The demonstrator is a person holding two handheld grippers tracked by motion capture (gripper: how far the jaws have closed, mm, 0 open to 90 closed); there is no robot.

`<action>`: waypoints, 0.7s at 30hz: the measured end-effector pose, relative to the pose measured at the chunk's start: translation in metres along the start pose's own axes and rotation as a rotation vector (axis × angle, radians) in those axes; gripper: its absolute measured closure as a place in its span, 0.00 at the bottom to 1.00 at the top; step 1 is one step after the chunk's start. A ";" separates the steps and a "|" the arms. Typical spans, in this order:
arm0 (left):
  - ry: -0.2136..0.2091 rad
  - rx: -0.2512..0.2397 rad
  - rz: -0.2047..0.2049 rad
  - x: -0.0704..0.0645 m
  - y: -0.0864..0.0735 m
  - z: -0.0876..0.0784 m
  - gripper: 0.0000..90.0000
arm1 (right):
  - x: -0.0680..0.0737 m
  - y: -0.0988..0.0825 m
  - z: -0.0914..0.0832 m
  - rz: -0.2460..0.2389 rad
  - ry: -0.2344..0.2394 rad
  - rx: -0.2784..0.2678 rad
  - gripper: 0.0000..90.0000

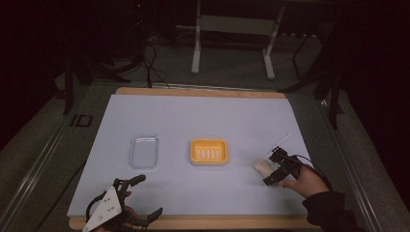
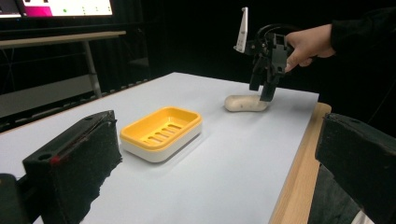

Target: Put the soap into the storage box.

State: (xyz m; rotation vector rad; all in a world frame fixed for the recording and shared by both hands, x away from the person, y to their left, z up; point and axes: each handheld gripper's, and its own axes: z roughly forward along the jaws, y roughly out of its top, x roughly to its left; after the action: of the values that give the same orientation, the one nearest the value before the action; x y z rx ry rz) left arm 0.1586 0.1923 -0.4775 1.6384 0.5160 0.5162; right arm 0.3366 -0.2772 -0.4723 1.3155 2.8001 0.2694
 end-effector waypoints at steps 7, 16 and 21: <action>-0.001 -0.001 0.000 0.000 0.000 0.000 0.00 | -0.003 0.002 0.000 0.010 -0.013 -0.109 0.21; -0.001 -0.001 -0.001 0.000 0.000 0.000 0.00 | -0.001 0.006 0.012 0.003 -0.035 -0.138 0.25; -0.002 -0.001 -0.001 0.000 0.000 0.000 0.00 | -0.005 0.006 0.019 0.019 -0.034 -0.126 0.30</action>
State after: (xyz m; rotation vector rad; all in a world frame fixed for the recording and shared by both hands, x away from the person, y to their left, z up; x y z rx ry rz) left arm 0.1586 0.1921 -0.4775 1.6377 0.5154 0.5135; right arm 0.3463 -0.2749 -0.4903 1.3068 2.6947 0.4127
